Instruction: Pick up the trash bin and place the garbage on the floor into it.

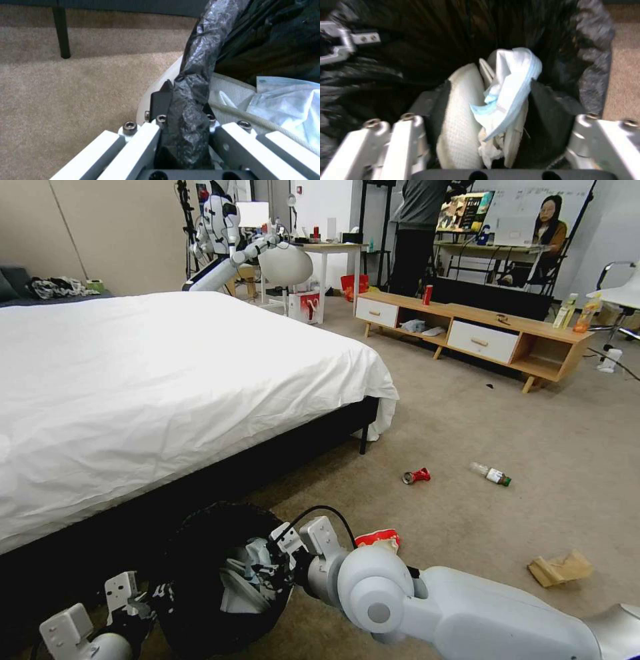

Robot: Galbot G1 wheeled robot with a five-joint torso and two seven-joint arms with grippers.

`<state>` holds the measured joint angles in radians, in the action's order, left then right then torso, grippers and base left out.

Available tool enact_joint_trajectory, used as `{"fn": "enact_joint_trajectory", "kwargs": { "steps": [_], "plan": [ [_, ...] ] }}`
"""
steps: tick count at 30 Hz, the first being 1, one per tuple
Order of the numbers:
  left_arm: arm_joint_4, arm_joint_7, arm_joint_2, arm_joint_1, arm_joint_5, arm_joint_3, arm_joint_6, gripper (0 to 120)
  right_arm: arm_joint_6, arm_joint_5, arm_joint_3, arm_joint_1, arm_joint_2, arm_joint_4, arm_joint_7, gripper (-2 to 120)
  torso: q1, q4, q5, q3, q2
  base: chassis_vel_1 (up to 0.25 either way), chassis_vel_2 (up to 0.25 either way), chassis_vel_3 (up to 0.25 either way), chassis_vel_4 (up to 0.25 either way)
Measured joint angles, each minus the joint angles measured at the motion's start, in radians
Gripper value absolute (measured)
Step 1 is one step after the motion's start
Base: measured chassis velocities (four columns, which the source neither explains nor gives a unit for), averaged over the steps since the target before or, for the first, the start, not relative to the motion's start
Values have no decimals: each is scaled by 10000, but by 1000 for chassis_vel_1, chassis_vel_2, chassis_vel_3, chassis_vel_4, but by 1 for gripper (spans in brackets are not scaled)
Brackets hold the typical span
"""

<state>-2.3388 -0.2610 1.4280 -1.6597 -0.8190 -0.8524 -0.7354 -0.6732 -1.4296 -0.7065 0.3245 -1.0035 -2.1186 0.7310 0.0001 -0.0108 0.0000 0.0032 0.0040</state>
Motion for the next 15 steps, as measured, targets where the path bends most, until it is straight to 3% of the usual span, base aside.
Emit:
{"fn": "enact_joint_trajectory", "kwargs": {
  "steps": [7,15],
  "plan": [
    [84,0,8,2,38,-38,1,2,63,-56,432,-19,85,-554,13,95,0,0,0,0,0,0,0,0,0],
    [189,9,40,29,143,-42,1,2,95,-310,961,-100,178,-1164,28,100,-1,1,0,0,0,0,0,0,0]
  ]
}}
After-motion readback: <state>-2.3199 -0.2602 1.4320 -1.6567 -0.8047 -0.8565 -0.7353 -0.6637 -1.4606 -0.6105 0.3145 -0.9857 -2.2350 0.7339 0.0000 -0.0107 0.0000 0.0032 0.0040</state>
